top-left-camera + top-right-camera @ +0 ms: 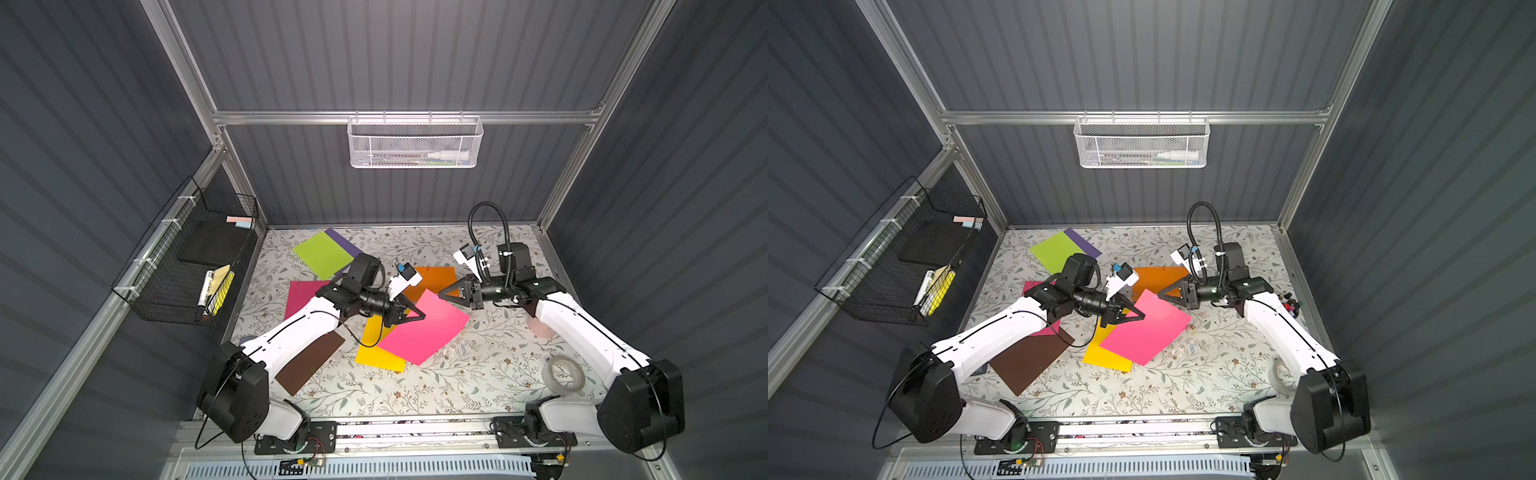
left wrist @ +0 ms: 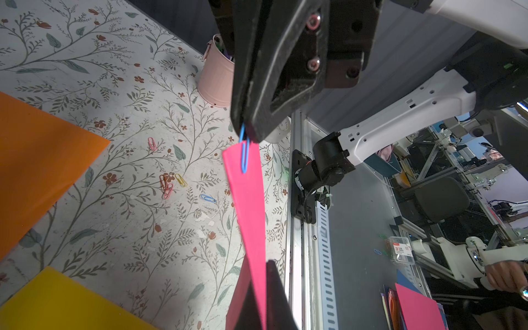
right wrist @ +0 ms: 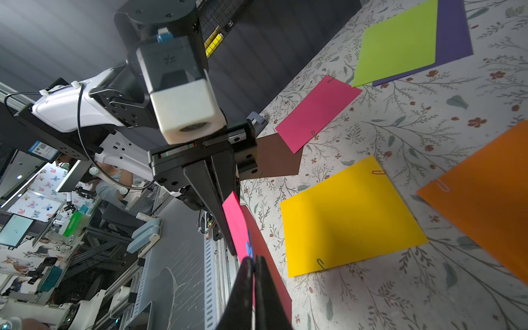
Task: Unclip the paperclips from the documents
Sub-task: Remove the paper clip from the document, then place the paper clip at the center of the board.
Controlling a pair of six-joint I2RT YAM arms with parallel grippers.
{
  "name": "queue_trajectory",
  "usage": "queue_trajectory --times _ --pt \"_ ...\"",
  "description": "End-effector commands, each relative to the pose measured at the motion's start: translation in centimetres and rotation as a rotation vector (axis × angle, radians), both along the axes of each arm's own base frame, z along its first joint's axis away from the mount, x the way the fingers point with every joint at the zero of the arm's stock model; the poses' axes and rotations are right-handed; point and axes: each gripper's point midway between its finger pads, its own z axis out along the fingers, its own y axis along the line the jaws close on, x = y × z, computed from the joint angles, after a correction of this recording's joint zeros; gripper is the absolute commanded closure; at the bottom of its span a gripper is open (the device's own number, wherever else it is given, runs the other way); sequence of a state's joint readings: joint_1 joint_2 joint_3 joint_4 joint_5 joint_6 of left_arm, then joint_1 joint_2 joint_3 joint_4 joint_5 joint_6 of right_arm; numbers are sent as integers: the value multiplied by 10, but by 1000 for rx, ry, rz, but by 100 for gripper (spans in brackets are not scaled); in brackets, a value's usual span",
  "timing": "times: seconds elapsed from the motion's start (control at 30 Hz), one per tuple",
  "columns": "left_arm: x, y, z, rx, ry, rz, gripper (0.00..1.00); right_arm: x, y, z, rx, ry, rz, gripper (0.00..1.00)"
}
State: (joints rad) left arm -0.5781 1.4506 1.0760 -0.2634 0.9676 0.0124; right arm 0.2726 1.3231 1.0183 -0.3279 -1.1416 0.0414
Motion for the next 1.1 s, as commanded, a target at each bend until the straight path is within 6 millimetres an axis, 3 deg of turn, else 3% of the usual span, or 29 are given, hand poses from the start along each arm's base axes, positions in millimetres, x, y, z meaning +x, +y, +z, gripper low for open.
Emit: queue_trajectory --times 0.0,0.27,0.37,0.7,0.83,0.97,1.03,1.07 --pt "-1 -2 -10 22 18 0 100 13 -9 6 -26 -25 -62 93" --pt "1 0 -16 56 23 6 100 50 -58 -20 -153 12 -373 94" --pt "22 3 -9 63 -8 102 100 47 -74 -45 -215 111 -455 95" --pt "121 52 27 -19 -86 422 100 -8 -101 -153 -329 479 -677 96" --pt "159 67 35 -56 -90 509 100 -17 -110 -177 -435 532 -719 96" --pt "213 109 27 -60 -85 685 100 -22 -118 -200 -537 605 -730 96" --pt "235 131 22 -86 -79 744 100 -23 -120 -207 -567 631 -740 89" --pt "246 144 19 -99 -69 783 100 -22 -120 -209 -578 630 -748 79"
